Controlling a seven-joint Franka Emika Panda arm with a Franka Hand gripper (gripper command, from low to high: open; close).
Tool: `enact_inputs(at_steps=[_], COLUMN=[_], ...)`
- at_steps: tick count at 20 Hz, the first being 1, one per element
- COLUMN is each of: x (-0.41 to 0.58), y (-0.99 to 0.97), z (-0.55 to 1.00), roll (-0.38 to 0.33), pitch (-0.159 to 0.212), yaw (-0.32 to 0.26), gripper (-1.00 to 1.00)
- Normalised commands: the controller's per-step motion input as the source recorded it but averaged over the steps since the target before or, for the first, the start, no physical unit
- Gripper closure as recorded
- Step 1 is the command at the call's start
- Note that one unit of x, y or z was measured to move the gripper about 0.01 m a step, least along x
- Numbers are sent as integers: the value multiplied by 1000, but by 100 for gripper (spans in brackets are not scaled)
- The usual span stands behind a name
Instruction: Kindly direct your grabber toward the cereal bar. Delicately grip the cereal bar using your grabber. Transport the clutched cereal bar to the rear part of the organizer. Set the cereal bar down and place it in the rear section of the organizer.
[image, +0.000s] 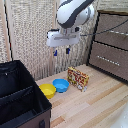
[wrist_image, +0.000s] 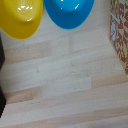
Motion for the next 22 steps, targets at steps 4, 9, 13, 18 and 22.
enact_inputs(at_steps=[4, 9, 13, 18, 22], x=[-25, -51, -59, -37, -39], y=[-784, -855, -702, -482, -199], z=[-253, -269, -251, -327, -365], roll=[72, 87, 72, 36, 4], pitch=[-20, 0, 0, 0, 0], yaw=[0, 0, 9, 30, 23], gripper=[-100, -100, -100, -100, -100])
